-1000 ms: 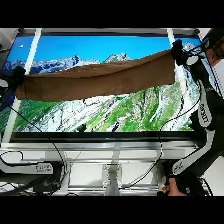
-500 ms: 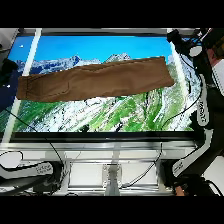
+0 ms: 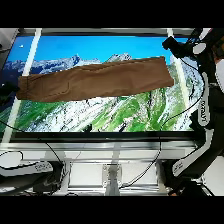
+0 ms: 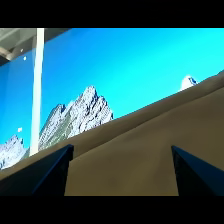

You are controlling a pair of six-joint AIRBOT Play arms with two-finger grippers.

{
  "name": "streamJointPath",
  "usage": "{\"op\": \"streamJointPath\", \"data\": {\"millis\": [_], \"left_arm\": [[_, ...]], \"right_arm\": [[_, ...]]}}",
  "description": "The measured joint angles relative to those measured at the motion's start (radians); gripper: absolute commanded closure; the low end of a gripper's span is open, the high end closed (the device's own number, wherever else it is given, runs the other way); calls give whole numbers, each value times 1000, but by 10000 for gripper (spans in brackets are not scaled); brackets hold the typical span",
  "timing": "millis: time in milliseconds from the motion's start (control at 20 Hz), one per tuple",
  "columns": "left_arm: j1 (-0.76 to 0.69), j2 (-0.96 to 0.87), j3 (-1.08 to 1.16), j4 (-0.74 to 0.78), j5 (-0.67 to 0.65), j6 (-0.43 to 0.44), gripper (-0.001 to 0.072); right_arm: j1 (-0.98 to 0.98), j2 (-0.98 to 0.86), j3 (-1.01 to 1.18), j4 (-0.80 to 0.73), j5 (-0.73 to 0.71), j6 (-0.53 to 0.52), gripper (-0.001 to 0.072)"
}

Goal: Fold the clothes and pants, and hang the long-sleeved shirts on hangers.

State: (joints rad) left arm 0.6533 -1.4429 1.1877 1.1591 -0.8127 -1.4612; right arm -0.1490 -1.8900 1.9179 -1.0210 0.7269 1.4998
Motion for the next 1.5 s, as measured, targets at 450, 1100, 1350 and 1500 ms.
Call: {"op": "streamJointPath", "data": {"millis": [450, 1100, 1350, 1500], "left_arm": [[42, -176, 0, -227, -13, 72, 11], [-18, -285, 0, -594, 200, 349, 673], [-51, -190, 0, -603, 212, 469, 674], [-93, -90, -1, -550, 213, 505, 674]], "right_arm": [[0, 1, 1, 21, 102, 50, 22], [52, 9, 11, 55, 268, -39, 278], [157, 13, 59, 56, 271, -90, 616], [266, 13, 70, 38, 175, -99, 705]]}}
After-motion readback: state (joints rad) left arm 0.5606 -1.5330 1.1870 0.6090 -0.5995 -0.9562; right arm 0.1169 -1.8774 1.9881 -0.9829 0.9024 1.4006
